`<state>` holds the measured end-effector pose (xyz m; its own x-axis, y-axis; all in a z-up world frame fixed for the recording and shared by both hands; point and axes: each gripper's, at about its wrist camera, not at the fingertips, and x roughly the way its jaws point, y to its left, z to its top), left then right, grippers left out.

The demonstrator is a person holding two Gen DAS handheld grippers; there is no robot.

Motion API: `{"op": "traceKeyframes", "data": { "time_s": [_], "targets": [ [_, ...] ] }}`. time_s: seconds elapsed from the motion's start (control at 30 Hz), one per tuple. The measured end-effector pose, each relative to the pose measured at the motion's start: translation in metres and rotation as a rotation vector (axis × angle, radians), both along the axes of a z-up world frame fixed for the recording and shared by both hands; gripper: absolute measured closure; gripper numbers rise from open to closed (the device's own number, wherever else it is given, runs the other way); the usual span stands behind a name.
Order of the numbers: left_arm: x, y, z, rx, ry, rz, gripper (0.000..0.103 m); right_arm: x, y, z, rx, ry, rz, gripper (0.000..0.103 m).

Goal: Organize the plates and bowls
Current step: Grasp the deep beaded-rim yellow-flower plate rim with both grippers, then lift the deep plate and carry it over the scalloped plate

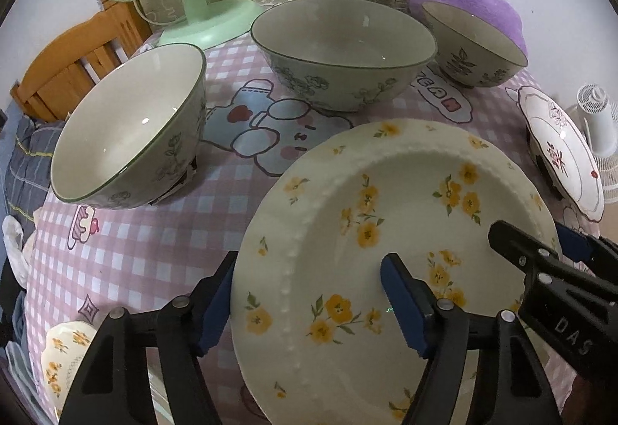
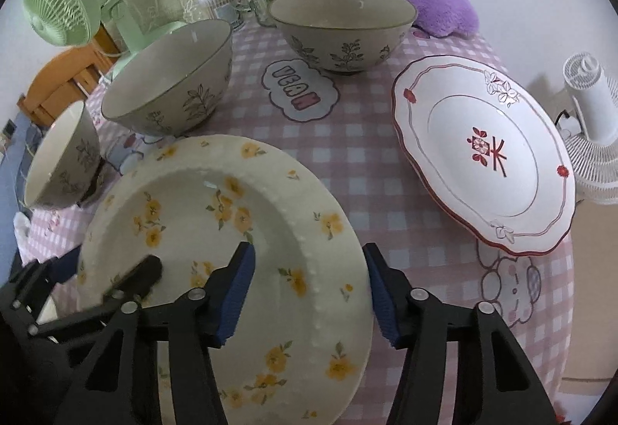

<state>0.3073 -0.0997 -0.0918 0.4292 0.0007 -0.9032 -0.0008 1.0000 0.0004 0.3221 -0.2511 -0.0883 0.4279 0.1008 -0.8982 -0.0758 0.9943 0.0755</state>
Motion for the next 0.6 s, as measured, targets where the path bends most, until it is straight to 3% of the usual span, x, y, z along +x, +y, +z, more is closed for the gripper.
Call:
{"op": "traceKeyframes", "data": {
  "time_s": [0.1,0.4,0.6],
  "targets": [
    [-0.001,-0.004,0.0,0.021,-0.013,0.006,0.027,-0.002,0.005,-0.002,-0.05,-0.009,0.017,0.046],
    [-0.002,-0.006,0.002,0.006,0.011,0.016,0.027,-0.004,0.004,0.0,-0.057,0.002,-0.015,0.045],
    [-0.014,-0.019,0.005,-0.002,0.031,-0.027,0.029,-0.02,-0.01,0.004,-0.057,0.025,-0.075,0.045]
  ]
}}
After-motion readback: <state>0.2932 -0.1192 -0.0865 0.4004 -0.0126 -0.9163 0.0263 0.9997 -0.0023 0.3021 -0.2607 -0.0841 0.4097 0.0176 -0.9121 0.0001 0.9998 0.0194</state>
